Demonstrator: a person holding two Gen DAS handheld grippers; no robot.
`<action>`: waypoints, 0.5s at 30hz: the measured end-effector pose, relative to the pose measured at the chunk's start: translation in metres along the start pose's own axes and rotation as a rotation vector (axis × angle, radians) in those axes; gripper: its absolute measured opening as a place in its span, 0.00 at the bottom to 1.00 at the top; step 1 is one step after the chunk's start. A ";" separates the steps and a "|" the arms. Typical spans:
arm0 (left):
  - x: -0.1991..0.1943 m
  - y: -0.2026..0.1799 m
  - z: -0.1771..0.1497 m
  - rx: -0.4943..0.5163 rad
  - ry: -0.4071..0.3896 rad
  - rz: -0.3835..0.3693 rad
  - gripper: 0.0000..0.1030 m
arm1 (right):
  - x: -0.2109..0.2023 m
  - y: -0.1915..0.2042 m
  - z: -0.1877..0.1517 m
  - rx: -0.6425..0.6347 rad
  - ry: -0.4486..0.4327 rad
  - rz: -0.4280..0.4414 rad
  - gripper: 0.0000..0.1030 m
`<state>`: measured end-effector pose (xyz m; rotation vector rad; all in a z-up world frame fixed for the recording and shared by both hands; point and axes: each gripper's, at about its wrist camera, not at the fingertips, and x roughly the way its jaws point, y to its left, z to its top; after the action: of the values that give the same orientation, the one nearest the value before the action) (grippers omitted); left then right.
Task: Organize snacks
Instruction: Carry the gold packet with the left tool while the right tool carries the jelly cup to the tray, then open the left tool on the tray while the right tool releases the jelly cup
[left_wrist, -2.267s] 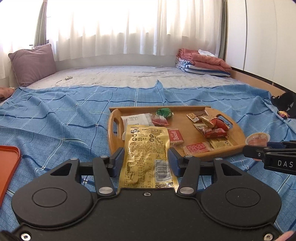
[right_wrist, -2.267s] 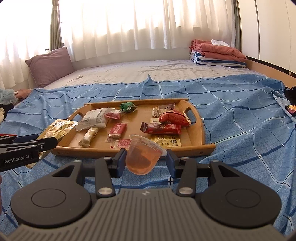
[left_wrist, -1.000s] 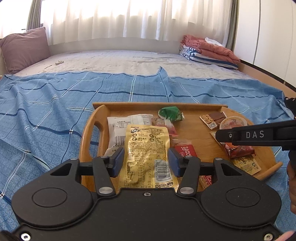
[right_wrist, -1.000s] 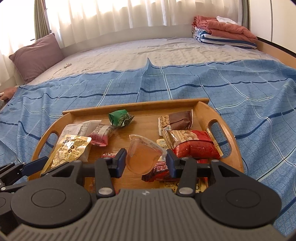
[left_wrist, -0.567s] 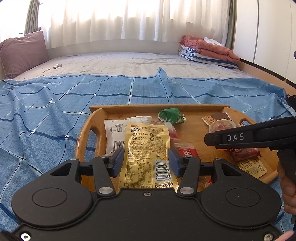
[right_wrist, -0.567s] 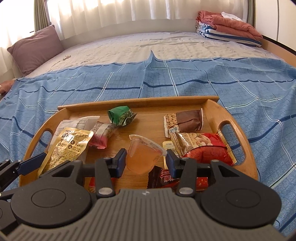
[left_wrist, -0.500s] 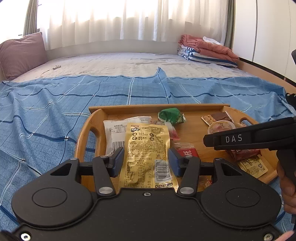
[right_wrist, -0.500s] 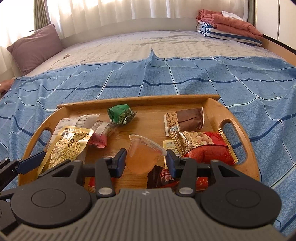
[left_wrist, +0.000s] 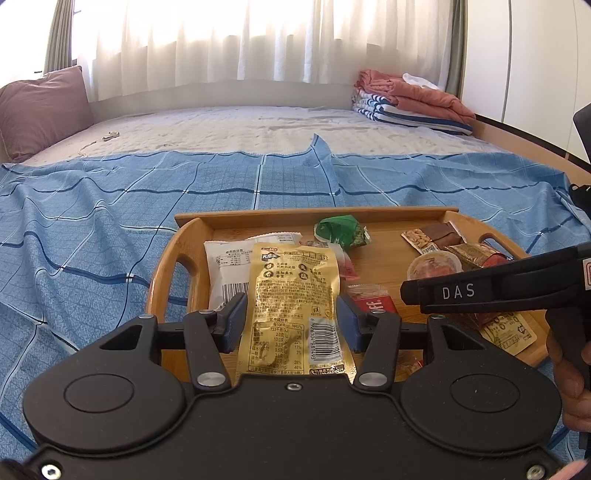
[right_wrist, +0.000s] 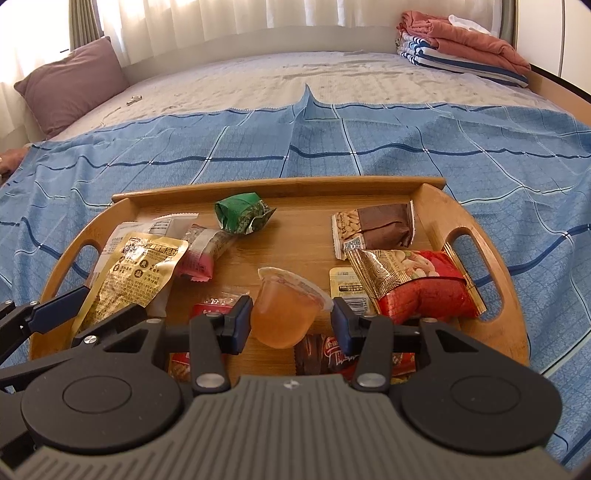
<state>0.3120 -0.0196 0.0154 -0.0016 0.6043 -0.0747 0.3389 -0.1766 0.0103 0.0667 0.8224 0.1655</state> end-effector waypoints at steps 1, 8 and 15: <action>0.000 0.000 0.000 0.000 0.000 0.000 0.49 | 0.000 0.000 0.000 0.001 -0.001 0.001 0.49; 0.000 0.000 0.000 0.000 0.000 0.000 0.49 | 0.001 -0.001 -0.001 0.005 -0.003 0.004 0.49; 0.000 0.000 0.001 -0.003 0.000 -0.002 0.51 | -0.001 -0.002 -0.001 0.011 -0.009 0.014 0.52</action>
<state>0.3123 -0.0200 0.0160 -0.0048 0.6044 -0.0762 0.3375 -0.1787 0.0102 0.0833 0.8142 0.1743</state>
